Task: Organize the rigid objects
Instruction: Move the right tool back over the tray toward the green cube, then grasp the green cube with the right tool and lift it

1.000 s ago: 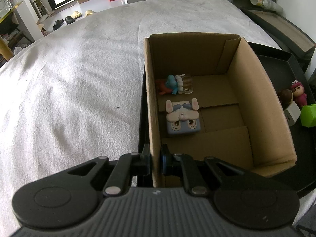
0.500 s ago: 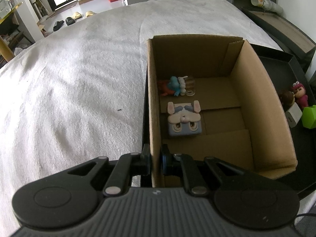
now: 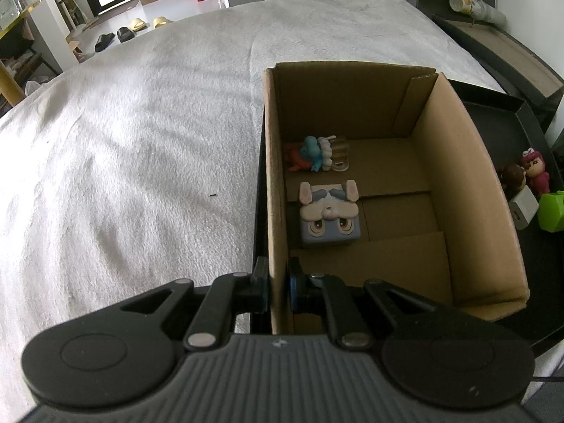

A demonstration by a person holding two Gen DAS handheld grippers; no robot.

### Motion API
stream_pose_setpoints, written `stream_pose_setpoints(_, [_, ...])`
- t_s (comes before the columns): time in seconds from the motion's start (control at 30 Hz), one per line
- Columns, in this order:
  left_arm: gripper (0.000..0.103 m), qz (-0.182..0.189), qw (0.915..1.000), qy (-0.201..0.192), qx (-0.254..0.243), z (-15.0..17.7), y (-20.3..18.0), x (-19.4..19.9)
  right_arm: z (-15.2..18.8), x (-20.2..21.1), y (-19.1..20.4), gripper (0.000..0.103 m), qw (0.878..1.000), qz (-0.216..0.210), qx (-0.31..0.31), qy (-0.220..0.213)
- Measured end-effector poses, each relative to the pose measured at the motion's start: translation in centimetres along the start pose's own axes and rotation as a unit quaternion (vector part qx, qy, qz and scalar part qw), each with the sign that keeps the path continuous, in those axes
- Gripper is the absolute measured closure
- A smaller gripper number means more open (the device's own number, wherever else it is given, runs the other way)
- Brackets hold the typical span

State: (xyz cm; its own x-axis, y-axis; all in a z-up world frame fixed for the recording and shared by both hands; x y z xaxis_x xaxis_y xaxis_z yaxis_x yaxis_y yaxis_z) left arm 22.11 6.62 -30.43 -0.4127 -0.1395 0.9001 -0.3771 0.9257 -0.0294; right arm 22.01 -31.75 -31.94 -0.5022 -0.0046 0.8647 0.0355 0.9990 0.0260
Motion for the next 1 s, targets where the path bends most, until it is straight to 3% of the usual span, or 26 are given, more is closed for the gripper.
stream_pose_setpoints(0.27, [0.093,-0.002,1.0,0.001,0.006,0.1,0.0,-0.1,-0.1,-2.1,0.7,0.022,0.999,0.014,0.029,0.017])
stream_pose_setpoints(0.37, [0.093,-0.003,1.0,0.001,0.005,0.1,0.0,-0.1,0.0,-2.7,1.1,0.032,0.998,0.025,0.047,0.024])
stream_pose_setpoints(0.4, [0.093,-0.004,1.0,0.001,0.005,0.1,0.0,-0.1,0.0,-2.6,1.4,0.048,0.997,0.036,0.065,0.024])
stream_pose_setpoints(0.43, [0.093,-0.005,1.0,0.001,0.005,0.1,-0.1,-0.1,-0.1,-2.6,1.6,0.055,0.996,0.042,0.078,0.029])
stream_pose_setpoints(0.57, [0.093,-0.008,0.9999,0.001,0.009,0.1,-0.1,-0.1,-0.1,-2.1,1.3,0.055,0.997,0.025,0.065,0.036])
stream_pose_setpoints(1.0, [0.093,-0.009,0.9999,-0.008,0.007,0.2,-0.3,0.1,-1.6,1.6,3.0,0.055,0.995,0.006,0.095,-0.005])
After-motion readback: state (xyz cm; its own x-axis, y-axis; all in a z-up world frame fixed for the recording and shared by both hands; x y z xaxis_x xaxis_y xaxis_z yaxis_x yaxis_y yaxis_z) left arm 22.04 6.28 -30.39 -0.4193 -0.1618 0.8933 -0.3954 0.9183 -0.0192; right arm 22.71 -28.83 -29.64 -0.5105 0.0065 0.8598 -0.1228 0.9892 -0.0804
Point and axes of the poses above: each gripper's, at about its wrist camera, not at the fingertips, and x roughly against the way its jaws point, y to its left, z to its underside, the point moved 3 cm from there along -x, roughly the way its jaws point, and after that the axes turned 11 degrees about x, right-handed, at the moved point
